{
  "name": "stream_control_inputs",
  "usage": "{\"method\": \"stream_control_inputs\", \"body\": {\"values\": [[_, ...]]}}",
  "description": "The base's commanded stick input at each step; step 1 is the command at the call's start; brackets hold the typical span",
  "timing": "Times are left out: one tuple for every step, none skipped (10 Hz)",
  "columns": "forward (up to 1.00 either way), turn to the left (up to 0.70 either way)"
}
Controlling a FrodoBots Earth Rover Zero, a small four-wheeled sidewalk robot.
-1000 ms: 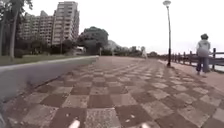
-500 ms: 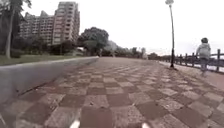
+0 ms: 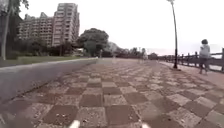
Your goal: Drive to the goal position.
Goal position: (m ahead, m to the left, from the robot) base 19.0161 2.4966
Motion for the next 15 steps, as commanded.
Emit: {"method": "stream_control_inputs", "body": {"values": [[0.7, 0.0], [0.7, 0.0], [0.7, 0.0], [0.7, 0.01], [0.7, 0.0], [0.7, 0.0], [0.7, 0.02], [0.7, 0.0], [0.7, 0.0], [0.7, 0.0], [0.7, 0.0], [0.7, 0.0], [0.7, 0.0], [0.7, 0.0], [0.7, 0.0]]}}
